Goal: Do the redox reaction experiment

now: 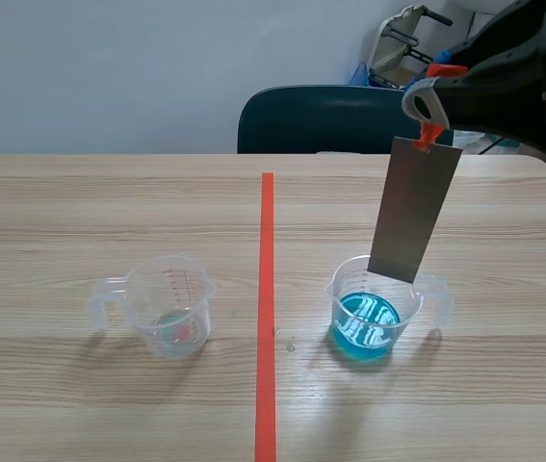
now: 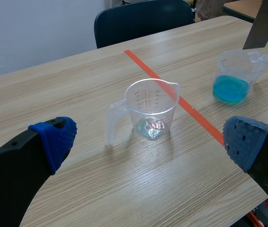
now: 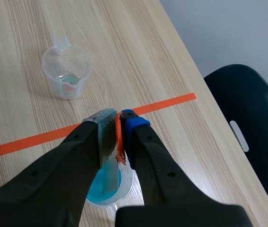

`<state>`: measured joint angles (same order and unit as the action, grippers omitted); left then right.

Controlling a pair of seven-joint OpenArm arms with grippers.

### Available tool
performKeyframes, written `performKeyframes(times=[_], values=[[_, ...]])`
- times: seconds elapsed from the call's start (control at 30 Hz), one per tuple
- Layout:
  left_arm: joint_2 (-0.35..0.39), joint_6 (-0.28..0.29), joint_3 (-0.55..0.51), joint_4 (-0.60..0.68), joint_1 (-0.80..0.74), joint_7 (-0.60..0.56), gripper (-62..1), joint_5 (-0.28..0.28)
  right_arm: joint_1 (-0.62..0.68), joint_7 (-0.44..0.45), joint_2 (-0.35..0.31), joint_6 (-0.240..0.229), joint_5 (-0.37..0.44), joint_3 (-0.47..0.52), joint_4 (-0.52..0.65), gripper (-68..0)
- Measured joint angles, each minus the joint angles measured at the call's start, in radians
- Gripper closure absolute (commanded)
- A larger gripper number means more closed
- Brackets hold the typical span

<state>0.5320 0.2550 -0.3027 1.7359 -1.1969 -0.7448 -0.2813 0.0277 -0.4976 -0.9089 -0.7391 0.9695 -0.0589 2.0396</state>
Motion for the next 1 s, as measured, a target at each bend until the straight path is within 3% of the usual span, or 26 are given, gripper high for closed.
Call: performKeyframes(times=[1.0], values=[[0.0, 0.0, 0.0, 0.0, 0.0, 0.027, -62.3, 0.015, 0.0, 0.0, 0.0, 0.0, 0.0, 0.0, 0.0, -0.6]])
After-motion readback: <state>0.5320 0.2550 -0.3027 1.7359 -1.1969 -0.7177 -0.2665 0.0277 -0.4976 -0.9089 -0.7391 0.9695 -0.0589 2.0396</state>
